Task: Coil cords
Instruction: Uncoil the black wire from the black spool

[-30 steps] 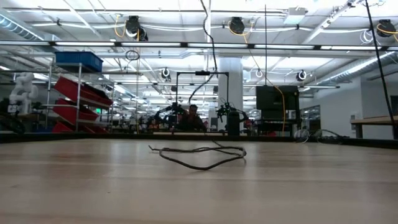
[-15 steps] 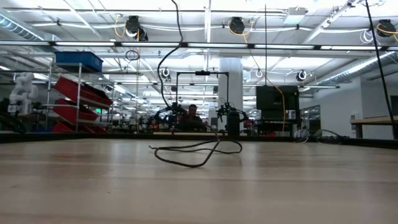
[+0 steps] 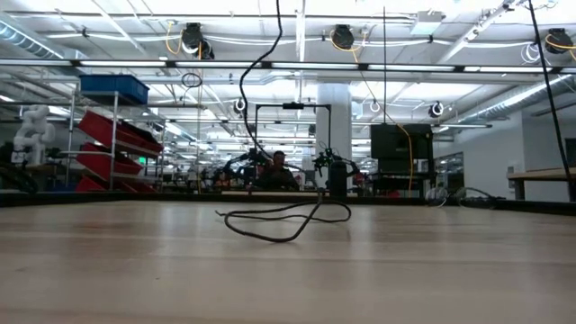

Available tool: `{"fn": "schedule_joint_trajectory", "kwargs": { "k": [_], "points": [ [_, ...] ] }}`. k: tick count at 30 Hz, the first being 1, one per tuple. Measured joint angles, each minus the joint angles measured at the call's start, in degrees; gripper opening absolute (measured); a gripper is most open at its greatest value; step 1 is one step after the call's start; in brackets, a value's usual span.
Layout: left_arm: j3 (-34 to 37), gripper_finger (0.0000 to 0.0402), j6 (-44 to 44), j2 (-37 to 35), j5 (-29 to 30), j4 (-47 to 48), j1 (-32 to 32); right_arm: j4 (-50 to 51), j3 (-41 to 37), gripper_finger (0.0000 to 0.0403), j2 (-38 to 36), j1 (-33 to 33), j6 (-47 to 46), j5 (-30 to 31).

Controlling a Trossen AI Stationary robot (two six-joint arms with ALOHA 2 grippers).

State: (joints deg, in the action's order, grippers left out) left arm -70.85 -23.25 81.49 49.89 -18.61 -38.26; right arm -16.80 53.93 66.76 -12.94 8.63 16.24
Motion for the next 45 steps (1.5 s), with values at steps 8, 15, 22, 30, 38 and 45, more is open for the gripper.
{"fn": "schedule_joint_trajectory", "kwargs": {
  "k": [8,15,22,30,38,45],
  "points": [
    [0.0,0.0002,0.01,2.86,-12.81,-5.4,1.43,-0.32,0.0,0.0,0.05,-0.01,0.01,4.4],
    [0.0,0.0002,0.5,6.16,-18.96,-6.02,4.69,-2.51,0.0,0.0,0.03,-0.01,0.05,5.27],
    [0.0,0.0002,4.87,10.32,-29.45,-7.01,8.49,-2.65,0.0,0.0,0.03,-0.01,0.05,5.2],
    [0.0,0.0002,6.45,12.62,-32.98,-1.56,12.27,-2.66,0.0,0.0,-1.46,-1.01,-0.26,4.8],
    [0.0,0.0002,6.0,12.61,-33.11,8.32,13.88,-2.71,0.98,0.0,-3.91,-4.55,-0.25,4.63],
    [0.0,0.0006,8.56,11.16,-30.09,18.77,14.56,-2.48,1.01,0.0,-5.65,-6.75,-0.31,4.66]
  ]
}}
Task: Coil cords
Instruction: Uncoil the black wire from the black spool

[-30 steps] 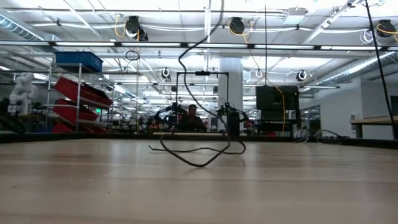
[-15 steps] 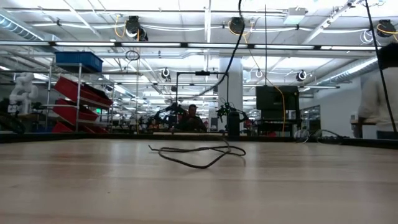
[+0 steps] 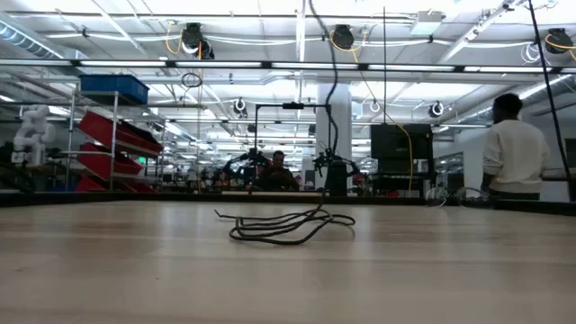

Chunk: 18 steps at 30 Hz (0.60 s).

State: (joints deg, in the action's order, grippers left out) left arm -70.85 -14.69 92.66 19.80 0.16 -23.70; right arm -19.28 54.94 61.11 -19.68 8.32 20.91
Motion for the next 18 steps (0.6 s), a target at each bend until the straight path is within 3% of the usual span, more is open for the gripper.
{"fn": "schedule_joint_trajectory", "kwargs": {
  "k": [9,13,18],
  "points": [
    [0.0,0.0075,9.81,-7.64,3.09,13.57,-0.72,0.81,0.02,0.0,-0.88,-0.7,-0.13,0.02],
    [0.0,0.0089,11.42,-10.25,8.97,17.8,-2.32,1.07,0.04,0.0,-0.88,-0.7,-0.13,0.04],
    [0.0,0.0091,11.32,-11.38,15.33,16.49,-4.49,1.17,0.06,0.0,-0.8,-0.7,-0.69,0.04]
  ]
}}
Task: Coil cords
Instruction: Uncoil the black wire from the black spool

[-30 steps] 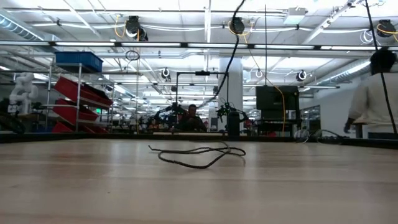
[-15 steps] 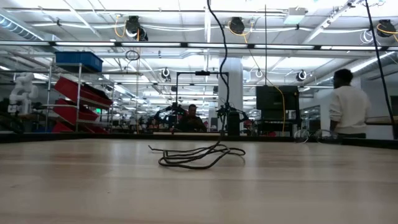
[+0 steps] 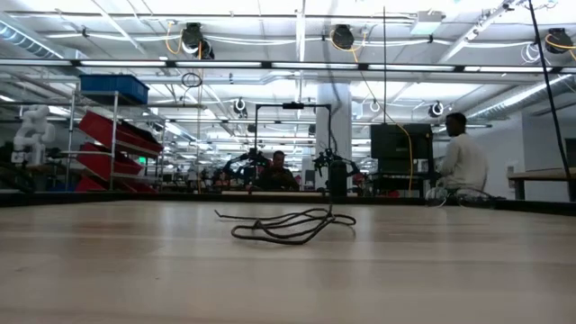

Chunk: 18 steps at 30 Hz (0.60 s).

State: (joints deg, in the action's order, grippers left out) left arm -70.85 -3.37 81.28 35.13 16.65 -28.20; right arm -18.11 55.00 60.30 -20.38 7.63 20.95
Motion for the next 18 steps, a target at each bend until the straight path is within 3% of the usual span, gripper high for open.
{"fn": "schedule_joint_trajectory", "kwargs": {
  "k": [7,14,18],
  "points": [
    [0.0,0.0091,-6.07,0.71,1.42,-15.26,-0.82,-1.0,0.02,0.0,0.98,0.02,-0.01,0.05],
    [0.0,0.0093,-16.7,6.28,1.0,-29.3,-0.53,-1.57,0.02,0.0,1.47,0.07,0.04,0.31],
    [0.0,0.0116,-18.54,8.78,0.96,-33.24,0.97,-1.72,0.05,0.0,1.46,0.07,0.05,0.32]
  ]
}}
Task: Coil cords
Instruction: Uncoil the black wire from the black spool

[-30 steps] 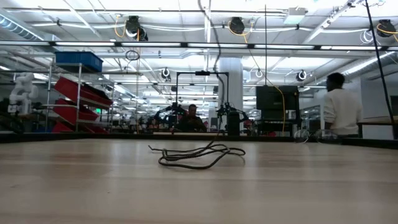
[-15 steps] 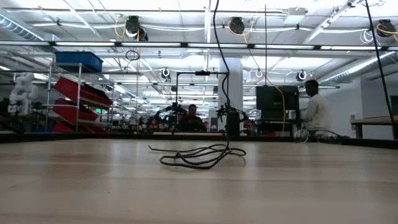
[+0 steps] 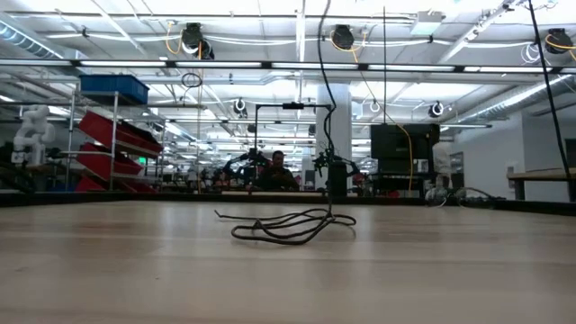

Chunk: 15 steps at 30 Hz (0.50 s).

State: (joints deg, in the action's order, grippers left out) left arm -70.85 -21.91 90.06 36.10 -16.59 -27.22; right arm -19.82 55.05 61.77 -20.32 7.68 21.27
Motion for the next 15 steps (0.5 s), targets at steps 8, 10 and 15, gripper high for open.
{"fn": "schedule_joint_trajectory", "kwargs": {
  "k": [8,10,15],
  "points": [
    [0.0,0.0185,2.02,1.4,3.13,-3.12,2.98,-0.07,0.0,0.0,-0.01,0.0,0.42,-0.01],
    [0.0,0.0189,2.16,1.44,2.46,-3.14,3.26,-0.05,0.0,0.0,-0.01,0.0,0.46,-0.02],
    [0.0,0.019,3.61,1.44,1.69,-4.06,3.22,-0.05,0.0,0.0,-0.01,0.11,0.5,-0.03]
  ]
}}
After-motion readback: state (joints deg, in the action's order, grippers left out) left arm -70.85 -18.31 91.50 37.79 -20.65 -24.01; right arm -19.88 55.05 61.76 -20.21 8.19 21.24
